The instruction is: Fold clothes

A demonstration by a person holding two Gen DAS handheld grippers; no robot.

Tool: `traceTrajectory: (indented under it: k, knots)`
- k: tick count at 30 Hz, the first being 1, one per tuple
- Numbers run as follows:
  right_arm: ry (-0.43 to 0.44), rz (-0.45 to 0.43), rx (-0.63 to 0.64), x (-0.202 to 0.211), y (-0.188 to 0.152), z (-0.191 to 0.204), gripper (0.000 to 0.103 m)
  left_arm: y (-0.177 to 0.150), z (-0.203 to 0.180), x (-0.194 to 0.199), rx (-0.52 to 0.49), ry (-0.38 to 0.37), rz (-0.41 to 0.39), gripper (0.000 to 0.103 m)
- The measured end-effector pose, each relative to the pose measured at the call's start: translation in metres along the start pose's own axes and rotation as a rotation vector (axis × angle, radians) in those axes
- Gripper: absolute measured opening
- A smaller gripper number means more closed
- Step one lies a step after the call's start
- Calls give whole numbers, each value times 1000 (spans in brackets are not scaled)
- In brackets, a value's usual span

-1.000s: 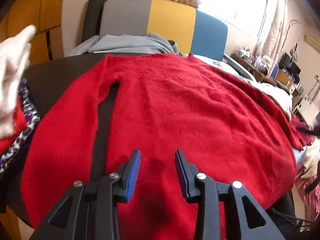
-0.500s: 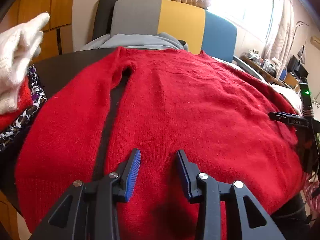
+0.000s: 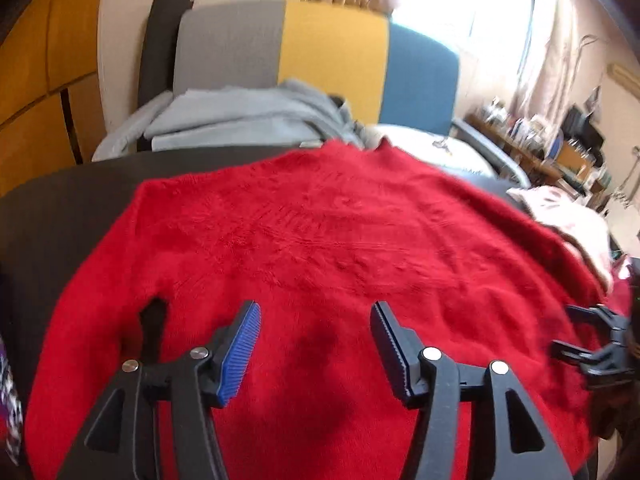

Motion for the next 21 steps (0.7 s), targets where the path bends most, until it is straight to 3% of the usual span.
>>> traceTrajectory:
  k: [5,10,15,18,21]
  knots:
    - [42,-17,-8,5,13,4,103,10,8,-17,-13,21,16,58]
    - [191,-5,58,-19,50,44,103,-1,34,-39,-19,111,81,59]
    - [89,72,76,-66,44,20,103,-7,59,-28,45,71,40,61]
    - [66,50,78,-70,44,0,103,-6,73,-27,103,49,27,61]
    - [44,52,81,-73,46,-8,103,-7,69,-26,77,81,21,61]
Point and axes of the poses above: each gripper's, at about its wrist camera, not at the fingertips, and x roughly against the way its jaws point, z to its left, y to its top, the point moved 10 cm from there along -x, roughly the way its jaws point, and after that the axes turned 7 degrees about x, right-handed, at the moved point
